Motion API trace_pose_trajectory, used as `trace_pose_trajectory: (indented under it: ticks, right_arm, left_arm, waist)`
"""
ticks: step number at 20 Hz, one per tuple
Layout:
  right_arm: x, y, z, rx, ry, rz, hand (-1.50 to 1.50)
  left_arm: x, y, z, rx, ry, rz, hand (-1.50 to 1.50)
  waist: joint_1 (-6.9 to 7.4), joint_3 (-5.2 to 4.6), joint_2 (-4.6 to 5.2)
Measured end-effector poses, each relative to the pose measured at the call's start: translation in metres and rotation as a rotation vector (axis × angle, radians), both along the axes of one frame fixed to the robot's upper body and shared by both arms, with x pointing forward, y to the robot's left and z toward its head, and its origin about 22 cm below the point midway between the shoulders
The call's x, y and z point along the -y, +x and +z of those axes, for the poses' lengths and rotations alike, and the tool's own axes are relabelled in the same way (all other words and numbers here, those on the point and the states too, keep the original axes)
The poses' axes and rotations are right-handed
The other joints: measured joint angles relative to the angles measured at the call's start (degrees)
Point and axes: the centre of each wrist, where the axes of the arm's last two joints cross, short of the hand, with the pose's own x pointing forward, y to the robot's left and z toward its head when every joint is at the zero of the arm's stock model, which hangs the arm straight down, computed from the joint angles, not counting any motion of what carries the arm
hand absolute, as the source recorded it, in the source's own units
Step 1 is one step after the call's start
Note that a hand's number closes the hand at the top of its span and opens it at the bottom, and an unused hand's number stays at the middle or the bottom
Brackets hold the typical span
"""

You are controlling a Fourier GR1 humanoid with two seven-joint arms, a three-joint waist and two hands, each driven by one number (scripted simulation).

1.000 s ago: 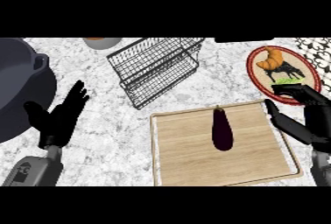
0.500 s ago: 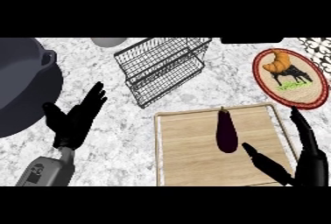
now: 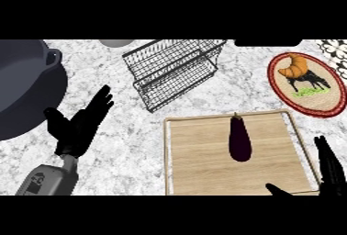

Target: Pick the eggplant from the tray and place it in the tiered basket

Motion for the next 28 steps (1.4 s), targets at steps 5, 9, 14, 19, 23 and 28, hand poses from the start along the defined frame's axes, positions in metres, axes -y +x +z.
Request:
trace_pose_trajectory:
  ticks: [5, 9, 14, 19, 23, 28]
  right_arm:
    - [-0.020, 0.004, 0.018, -0.135, -0.068, -0.091, -1.50]
    - [-0.059, 0.017, 0.039, -0.222, -0.077, -0.135, -1.50]
    - [-0.115, 0.042, 0.057, -0.306, -0.129, -0.190, -1.50]
    - [-0.146, 0.061, 0.062, -0.367, -0.209, -0.207, -1.50]
    - [-0.162, 0.070, 0.057, -0.409, -0.234, -0.188, -1.50]
    - [-0.171, 0.078, 0.045, -0.472, -0.248, -0.176, -1.50]
  left_arm:
    - [0.007, 0.000, 0.001, 0.005, -0.002, -0.020, 0.00]
    - [0.014, 0.002, 0.001, 0.001, -0.005, -0.038, 0.00]
    - [0.020, 0.007, 0.002, -0.001, -0.005, -0.043, 0.00]
    - [0.022, 0.008, 0.000, -0.001, -0.009, -0.032, 0.00]
    - [0.019, 0.007, -0.002, 0.003, -0.011, -0.030, 0.00]
    - [0.012, 0.007, -0.003, 0.002, -0.014, -0.024, 0.00]
  waist:
    - [1.06, -0.03, 0.20]
    - [1.85, 0.11, 0.26]
    - [2.40, 0.30, 0.21]
    - [2.05, 0.52, 0.08]
    - [1.79, 0.64, 0.01]
    - [1.57, 0.71, -0.01]
